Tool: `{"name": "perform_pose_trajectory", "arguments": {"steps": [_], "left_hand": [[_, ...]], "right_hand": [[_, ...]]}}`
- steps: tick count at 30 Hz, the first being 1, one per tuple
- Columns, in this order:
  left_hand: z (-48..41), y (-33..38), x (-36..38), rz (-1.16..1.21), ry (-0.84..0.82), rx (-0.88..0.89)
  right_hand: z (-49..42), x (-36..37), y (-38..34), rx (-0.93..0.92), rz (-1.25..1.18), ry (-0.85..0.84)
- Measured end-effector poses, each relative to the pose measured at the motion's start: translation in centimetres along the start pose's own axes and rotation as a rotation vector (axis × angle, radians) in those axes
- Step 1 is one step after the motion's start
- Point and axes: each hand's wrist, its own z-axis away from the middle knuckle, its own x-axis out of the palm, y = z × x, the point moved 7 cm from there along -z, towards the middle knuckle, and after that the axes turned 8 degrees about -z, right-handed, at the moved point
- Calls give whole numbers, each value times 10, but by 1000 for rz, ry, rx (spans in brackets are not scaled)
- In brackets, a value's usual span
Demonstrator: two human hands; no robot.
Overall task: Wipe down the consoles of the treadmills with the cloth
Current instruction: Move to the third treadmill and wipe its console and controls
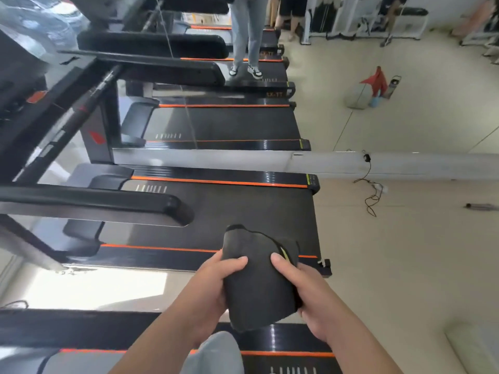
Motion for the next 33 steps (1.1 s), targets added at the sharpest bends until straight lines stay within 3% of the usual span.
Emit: {"name": "perform_pose_trajectory", "arguments": {"steps": [5,11,17,24,33], "left_hand": [[-46,19,-8,-7,43,-23],[-101,63,-37,26,30,-20],[-123,127,-74,296,25,-39],[-166,157,-119,666,195,-81],[-232,256,-170,843,558,175]], "right_hand": [[-41,4,-35,24,47,-21],[-99,24,-97,-52,80,75],[-154,96,-175,-45,89,-1],[-220,189,-232,19,115,-198],[-352,243,-314,59,542,-380]]}}
